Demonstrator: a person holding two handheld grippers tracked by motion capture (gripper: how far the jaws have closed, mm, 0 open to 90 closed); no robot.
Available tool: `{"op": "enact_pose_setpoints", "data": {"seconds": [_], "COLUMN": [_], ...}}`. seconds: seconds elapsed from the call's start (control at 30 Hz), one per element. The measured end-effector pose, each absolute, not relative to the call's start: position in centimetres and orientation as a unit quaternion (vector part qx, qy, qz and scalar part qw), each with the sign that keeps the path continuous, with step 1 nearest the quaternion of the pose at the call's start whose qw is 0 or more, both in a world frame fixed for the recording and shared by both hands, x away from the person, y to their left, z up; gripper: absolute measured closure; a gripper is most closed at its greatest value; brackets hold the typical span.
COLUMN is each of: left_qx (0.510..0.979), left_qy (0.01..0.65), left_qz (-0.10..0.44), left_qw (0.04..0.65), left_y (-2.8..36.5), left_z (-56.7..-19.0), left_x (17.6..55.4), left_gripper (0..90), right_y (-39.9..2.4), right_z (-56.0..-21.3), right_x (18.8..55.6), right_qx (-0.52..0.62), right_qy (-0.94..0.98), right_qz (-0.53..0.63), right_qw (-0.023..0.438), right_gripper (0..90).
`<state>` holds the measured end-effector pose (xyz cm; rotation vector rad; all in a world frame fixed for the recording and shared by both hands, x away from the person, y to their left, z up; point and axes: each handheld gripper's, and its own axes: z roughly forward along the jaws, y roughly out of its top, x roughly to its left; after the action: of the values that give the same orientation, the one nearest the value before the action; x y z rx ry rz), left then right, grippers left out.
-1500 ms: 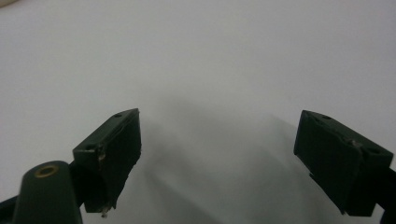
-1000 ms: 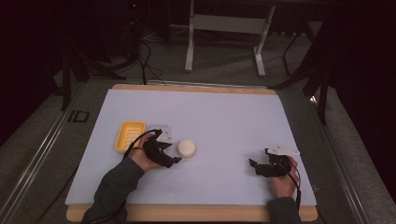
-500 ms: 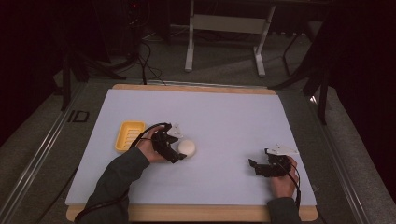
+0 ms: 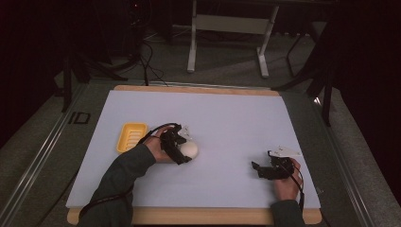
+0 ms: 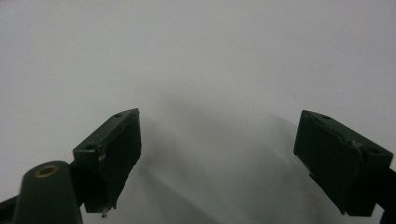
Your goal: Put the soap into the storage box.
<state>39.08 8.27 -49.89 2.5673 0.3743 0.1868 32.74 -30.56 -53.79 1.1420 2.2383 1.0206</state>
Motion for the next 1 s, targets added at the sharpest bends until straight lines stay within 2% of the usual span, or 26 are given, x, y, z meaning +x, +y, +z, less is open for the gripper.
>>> {"op": "enact_pose_setpoints", "data": {"seconds": [0.47, 1.0], "left_qx": [0.968, 0.981], "left_qy": [0.115, 0.093], "left_qz": [0.057, 0.054], "left_qw": [0.217, 0.164], "left_y": [6.6, 5.1], "left_z": [-50.5, -50.6], "left_x": [40.1, 40.8], "left_gripper": [15.6, 19.9], "right_y": [-30.5, -30.5], "right_z": [-53.8, -53.8], "right_x": [32.8, 32.8], "right_qx": [0.411, 0.410], "right_qy": [0.808, 0.809], "right_qz": [0.367, 0.366], "right_qw": [0.211, 0.210], "right_gripper": [14.6, 14.6]}}
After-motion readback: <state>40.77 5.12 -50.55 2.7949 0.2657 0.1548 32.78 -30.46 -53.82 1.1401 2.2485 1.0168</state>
